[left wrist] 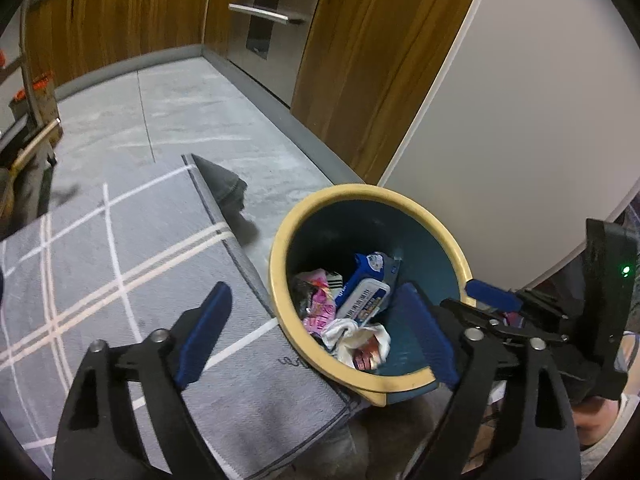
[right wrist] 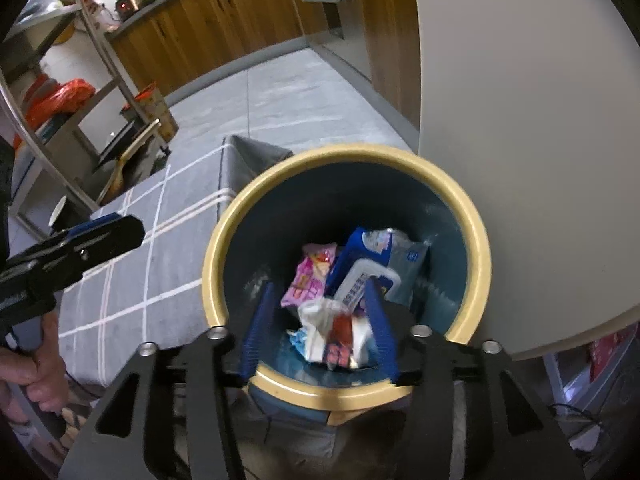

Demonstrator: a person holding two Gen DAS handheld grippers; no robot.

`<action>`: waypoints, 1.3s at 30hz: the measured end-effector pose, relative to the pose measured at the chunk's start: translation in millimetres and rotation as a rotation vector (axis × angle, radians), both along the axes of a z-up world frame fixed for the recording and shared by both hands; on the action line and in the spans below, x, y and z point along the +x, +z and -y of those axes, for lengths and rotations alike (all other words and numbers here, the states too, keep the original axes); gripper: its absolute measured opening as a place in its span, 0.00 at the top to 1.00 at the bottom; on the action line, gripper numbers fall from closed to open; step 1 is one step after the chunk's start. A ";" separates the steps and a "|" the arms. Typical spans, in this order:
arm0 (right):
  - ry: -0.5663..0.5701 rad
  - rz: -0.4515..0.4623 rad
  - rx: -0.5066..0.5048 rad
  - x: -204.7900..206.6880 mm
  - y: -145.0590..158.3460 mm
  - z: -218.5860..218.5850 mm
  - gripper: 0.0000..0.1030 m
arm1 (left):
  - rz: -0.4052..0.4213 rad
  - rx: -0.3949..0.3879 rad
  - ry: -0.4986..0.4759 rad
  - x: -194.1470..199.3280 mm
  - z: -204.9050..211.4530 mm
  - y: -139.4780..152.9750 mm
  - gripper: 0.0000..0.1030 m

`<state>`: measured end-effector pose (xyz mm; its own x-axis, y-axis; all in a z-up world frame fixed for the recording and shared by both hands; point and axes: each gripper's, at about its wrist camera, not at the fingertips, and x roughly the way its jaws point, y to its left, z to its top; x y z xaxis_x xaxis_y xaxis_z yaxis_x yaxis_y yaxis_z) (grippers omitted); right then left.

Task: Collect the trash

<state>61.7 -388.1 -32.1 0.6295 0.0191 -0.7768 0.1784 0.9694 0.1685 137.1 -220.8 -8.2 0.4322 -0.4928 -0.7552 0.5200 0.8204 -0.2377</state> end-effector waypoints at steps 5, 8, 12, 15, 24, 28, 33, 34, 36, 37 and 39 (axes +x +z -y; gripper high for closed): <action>-0.029 0.078 -0.014 -17.9 18.2 -1.3 0.33 | 0.044 0.019 0.030 -10.8 -6.3 8.8 0.11; -0.046 0.122 -0.032 -31.6 27.5 -0.8 0.23 | 0.074 0.039 0.057 -19.8 -9.1 13.4 0.08; -0.066 0.159 -0.073 -47.7 35.4 -2.1 0.12 | 0.100 0.057 0.079 -33.1 -11.8 18.0 0.06; -0.078 0.183 -0.113 -59.3 38.8 -6.3 0.09 | 0.122 0.075 0.094 -44.8 -13.7 20.1 0.06; -0.070 0.219 -0.166 -90.6 46.6 -15.5 0.06 | 0.155 0.097 0.086 -73.2 -15.2 22.4 0.06; -0.069 0.230 -0.174 -93.5 48.7 -17.2 0.06 | 0.169 0.099 0.078 -79.3 -13.1 24.0 0.06; -0.075 0.242 -0.176 -94.4 49.9 -19.5 0.06 | 0.171 0.093 0.076 -82.2 -15.2 24.3 0.06; -0.075 0.243 -0.175 -95.0 49.6 -19.4 0.06 | 0.173 0.094 0.076 -82.7 -15.9 24.2 0.06; -0.077 0.246 -0.172 -94.8 49.9 -19.1 0.06 | 0.171 0.092 0.079 -82.1 -16.8 24.2 0.06; -0.077 0.247 -0.169 -95.1 50.0 -19.2 0.06 | 0.171 0.092 0.080 -82.4 -17.4 23.9 0.06; -0.077 0.249 -0.167 -95.8 50.6 -19.5 0.06 | 0.170 0.091 0.079 -82.5 -17.8 24.1 0.06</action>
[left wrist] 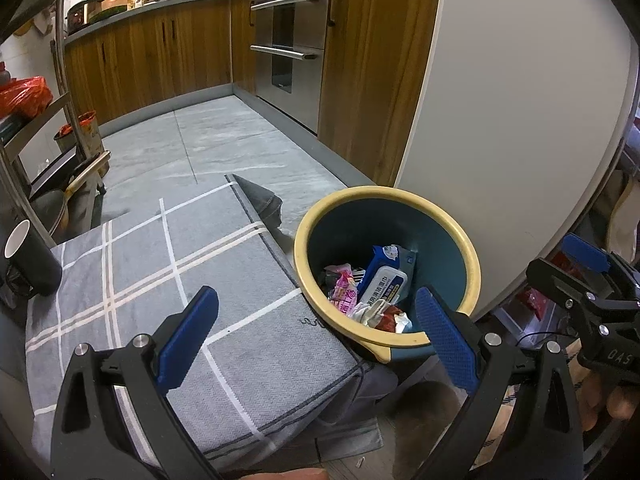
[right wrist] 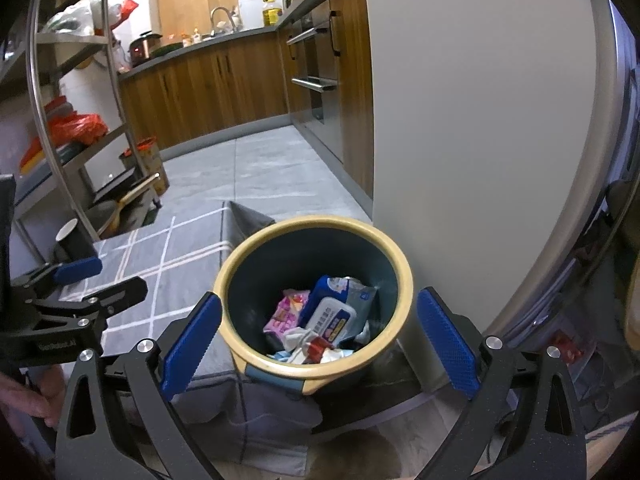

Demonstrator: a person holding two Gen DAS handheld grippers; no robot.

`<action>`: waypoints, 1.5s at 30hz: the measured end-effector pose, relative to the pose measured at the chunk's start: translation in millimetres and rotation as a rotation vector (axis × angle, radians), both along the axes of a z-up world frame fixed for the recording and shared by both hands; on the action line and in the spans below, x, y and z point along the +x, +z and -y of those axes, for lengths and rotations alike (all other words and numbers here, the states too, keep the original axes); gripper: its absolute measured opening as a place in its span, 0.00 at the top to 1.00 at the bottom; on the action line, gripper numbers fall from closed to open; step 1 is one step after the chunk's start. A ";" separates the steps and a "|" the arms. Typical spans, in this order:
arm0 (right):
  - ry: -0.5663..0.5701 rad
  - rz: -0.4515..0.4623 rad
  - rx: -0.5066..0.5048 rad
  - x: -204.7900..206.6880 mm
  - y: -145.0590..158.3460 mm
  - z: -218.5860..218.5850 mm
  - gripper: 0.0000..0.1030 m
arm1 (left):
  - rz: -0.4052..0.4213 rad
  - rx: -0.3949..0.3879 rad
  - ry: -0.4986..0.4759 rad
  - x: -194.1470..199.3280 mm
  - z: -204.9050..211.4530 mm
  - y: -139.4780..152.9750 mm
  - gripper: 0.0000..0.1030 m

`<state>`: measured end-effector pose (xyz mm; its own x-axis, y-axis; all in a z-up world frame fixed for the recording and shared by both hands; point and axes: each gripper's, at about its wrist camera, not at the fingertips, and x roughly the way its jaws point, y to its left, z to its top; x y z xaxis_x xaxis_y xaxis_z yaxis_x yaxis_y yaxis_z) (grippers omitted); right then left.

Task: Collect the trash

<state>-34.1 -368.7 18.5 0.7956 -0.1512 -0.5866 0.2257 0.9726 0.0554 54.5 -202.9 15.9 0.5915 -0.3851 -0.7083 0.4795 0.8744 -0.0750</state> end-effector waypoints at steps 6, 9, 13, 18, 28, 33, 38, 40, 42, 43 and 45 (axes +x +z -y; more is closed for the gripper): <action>0.000 0.000 0.000 0.4 0.6 0.2 0.06 | 0.003 0.001 -0.007 -1.1 1.9 0.7 0.06; 0.000 -0.001 0.002 0.8 0.7 0.2 0.06 | 0.004 0.003 -0.011 -1.5 3.2 0.4 0.06; 0.001 0.000 0.000 0.6 0.2 0.5 0.06 | 0.007 0.003 -0.014 -2.6 4.3 1.0 0.06; 0.001 0.001 0.001 0.8 0.1 0.3 0.06 | 0.007 0.003 -0.015 -2.3 5.4 1.5 0.06; -0.001 0.005 0.004 -0.2 2.6 -1.2 0.05 | 0.005 0.002 -0.020 -3.3 6.4 1.9 0.06; -0.001 0.006 0.003 -0.9 2.9 -2.0 0.05 | 0.004 0.002 -0.021 -3.1 5.9 2.2 0.06; -0.001 0.006 0.004 -0.8 3.1 -2.4 0.05 | 0.004 0.001 -0.020 -3.2 5.9 2.0 0.06; 0.000 0.005 0.003 -0.7 3.0 -2.6 0.05 | 0.005 0.003 -0.019 -3.2 5.7 2.0 0.06; -0.001 0.006 0.004 -0.9 3.1 -2.6 0.05 | 0.005 0.003 -0.019 -3.1 5.4 2.2 0.06; -0.002 0.005 0.004 -0.9 2.7 -2.3 0.05 | 0.005 0.003 -0.019 -2.9 5.4 2.2 0.06; -0.002 0.005 0.003 -1.0 3.2 -2.8 0.05 | 0.005 0.002 -0.020 -2.9 5.3 2.2 0.06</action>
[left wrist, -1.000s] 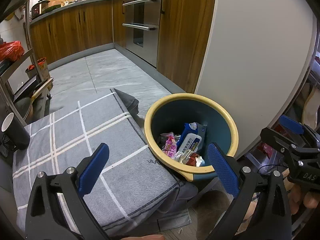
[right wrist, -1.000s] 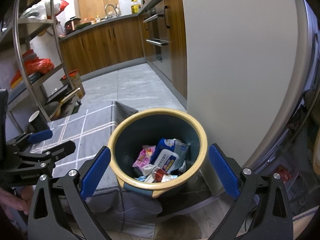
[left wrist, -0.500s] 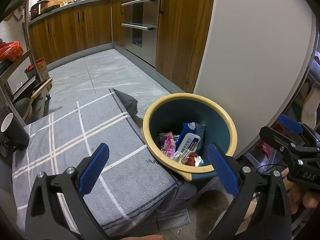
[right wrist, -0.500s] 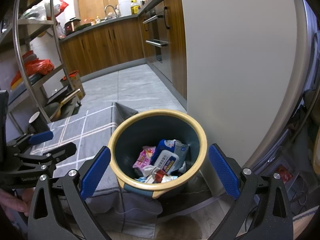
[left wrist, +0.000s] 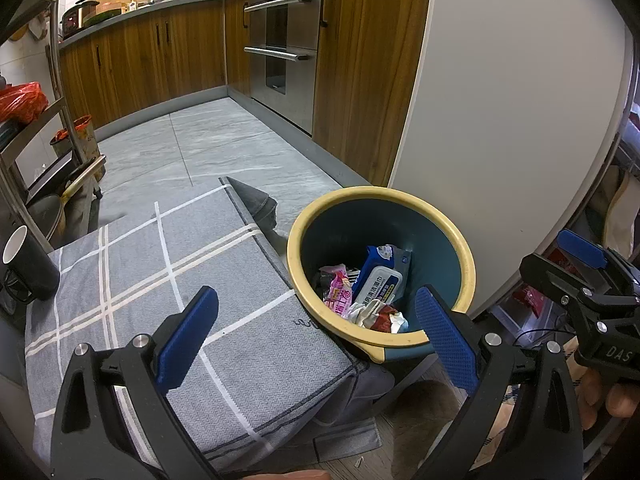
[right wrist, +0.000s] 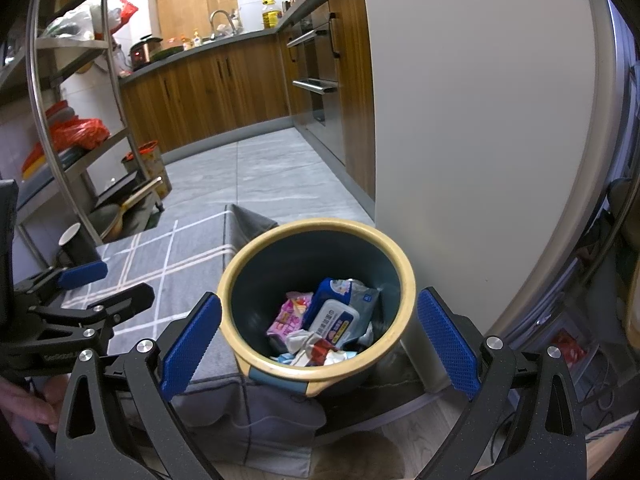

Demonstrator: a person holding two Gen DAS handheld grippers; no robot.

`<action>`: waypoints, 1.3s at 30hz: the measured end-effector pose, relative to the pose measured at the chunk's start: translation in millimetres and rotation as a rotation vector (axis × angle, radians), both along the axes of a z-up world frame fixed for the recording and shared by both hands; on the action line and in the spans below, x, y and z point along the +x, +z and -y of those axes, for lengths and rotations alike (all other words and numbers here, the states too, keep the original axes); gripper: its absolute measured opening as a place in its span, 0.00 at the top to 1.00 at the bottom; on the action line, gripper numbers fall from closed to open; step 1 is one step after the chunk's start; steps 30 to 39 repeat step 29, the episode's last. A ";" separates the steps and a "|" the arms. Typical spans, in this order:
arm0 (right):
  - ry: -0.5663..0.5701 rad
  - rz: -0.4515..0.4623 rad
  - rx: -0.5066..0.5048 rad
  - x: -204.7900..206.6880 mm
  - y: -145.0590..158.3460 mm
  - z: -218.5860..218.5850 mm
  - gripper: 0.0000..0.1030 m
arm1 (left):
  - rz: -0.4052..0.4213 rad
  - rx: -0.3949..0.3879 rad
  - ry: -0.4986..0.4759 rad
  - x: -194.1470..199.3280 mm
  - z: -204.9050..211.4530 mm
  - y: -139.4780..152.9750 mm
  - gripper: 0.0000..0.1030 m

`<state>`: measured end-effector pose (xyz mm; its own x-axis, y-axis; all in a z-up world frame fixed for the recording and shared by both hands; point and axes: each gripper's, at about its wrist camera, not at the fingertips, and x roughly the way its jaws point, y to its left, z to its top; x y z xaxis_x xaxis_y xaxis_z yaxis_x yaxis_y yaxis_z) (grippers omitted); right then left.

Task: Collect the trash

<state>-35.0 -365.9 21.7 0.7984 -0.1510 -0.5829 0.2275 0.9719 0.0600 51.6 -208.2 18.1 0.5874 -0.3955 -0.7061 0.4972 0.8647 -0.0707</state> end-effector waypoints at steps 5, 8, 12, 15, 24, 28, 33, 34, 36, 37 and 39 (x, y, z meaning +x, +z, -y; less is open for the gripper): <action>0.001 0.000 0.001 0.0 -0.3 0.4 0.05 | 0.000 0.002 0.001 0.0 0.4 -0.1 0.06; 0.001 0.000 0.001 0.1 -0.7 0.8 0.05 | 0.000 0.001 0.002 0.0 0.7 -0.1 0.06; 0.001 0.000 0.001 0.0 -0.9 0.6 0.05 | 0.001 0.000 -0.001 0.2 0.2 0.0 0.06; 0.000 0.002 0.003 -0.2 -0.3 0.2 0.05 | 0.005 -0.011 -0.007 -0.5 -0.6 1.0 0.06; 0.000 0.001 0.001 0.0 -1.2 0.9 0.05 | 0.003 -0.007 -0.019 -0.6 2.4 0.9 0.06; 0.002 0.000 0.001 0.1 -0.9 0.6 0.05 | -0.007 -0.009 -0.006 1.1 1.2 0.3 0.06; 0.002 0.001 0.001 0.0 -0.9 0.8 0.05 | -0.008 -0.009 -0.004 1.6 0.8 0.2 0.06; 0.002 0.001 0.001 0.0 -0.9 0.8 0.05 | -0.008 -0.009 -0.004 1.6 0.8 0.2 0.06; 0.002 0.001 0.001 0.0 -0.9 0.8 0.05 | -0.008 -0.009 -0.004 1.6 0.8 0.2 0.06; 0.002 0.001 0.001 0.0 -0.9 0.8 0.05 | -0.008 -0.009 -0.004 1.6 0.8 0.2 0.06; 0.002 0.001 0.001 0.0 -0.9 0.8 0.05 | -0.008 -0.009 -0.004 1.6 0.8 0.2 0.06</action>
